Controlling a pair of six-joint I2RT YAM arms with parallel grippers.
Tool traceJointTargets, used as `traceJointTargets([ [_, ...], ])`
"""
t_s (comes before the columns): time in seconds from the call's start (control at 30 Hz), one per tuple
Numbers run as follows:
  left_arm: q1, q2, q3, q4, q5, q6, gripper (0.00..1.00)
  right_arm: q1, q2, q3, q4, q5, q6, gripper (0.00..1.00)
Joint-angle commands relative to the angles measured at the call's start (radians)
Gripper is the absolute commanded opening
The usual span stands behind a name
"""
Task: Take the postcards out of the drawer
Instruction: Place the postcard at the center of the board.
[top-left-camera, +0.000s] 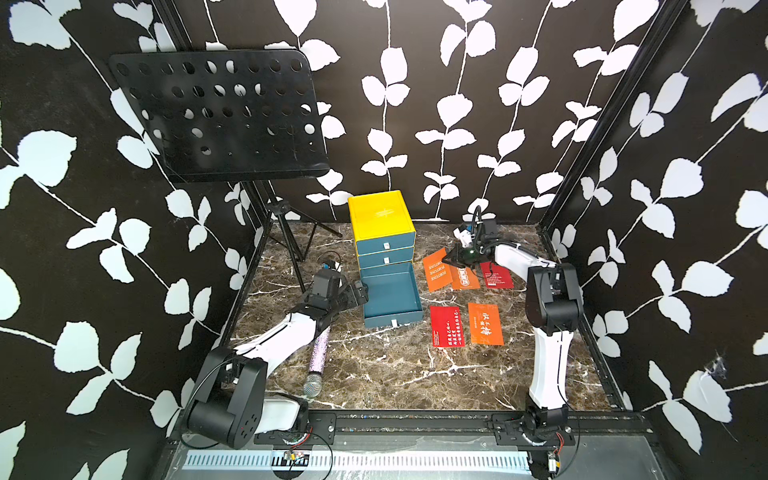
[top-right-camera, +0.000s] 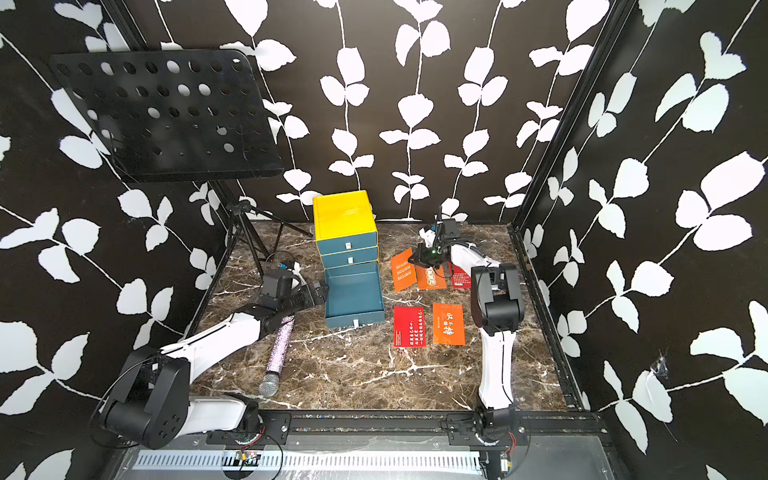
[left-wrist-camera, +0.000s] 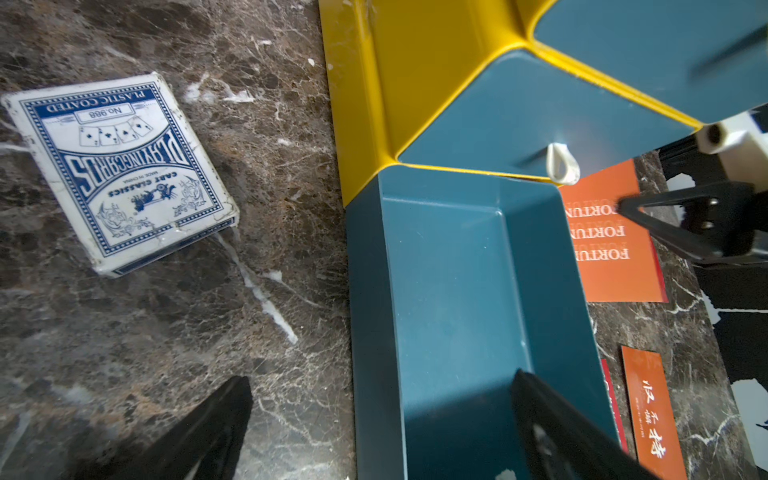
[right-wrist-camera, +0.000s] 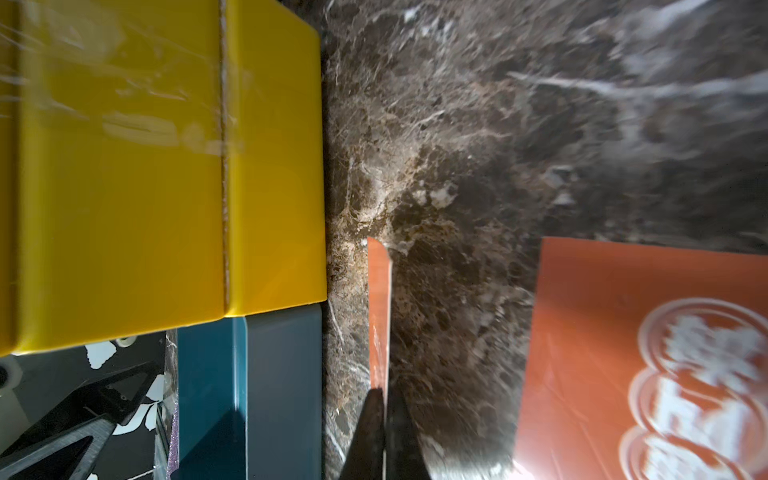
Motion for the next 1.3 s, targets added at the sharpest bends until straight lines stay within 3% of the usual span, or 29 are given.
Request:
traceJointTargets([
  [0.0,0.009,-0.002,0.017,-0.003,-0.002,0.012,0.99,0.025,0.040,0.035,0.082,-0.023,0.047,0.00],
  [0.27,0.009,-0.010,0.010,-0.009,-0.012,0.024,0.99,0.039,0.095,0.001,0.146,0.009,0.101,0.00],
  [0.6,0.010,-0.014,0.011,-0.012,-0.010,0.025,0.99,0.034,0.117,0.044,0.030,0.127,0.007,0.01],
  [0.87,0.011,-0.020,0.023,-0.021,-0.011,0.028,0.99,0.033,0.126,0.081,-0.007,0.172,-0.011,0.20],
  [1.07,0.012,-0.028,0.041,-0.044,-0.016,0.038,0.99,0.033,0.038,0.093,-0.070,0.264,-0.059,0.32],
  [1.27,0.014,-0.031,0.042,-0.044,-0.010,0.031,0.99,0.051,-0.168,-0.069,-0.063,0.308,-0.080,0.32],
])
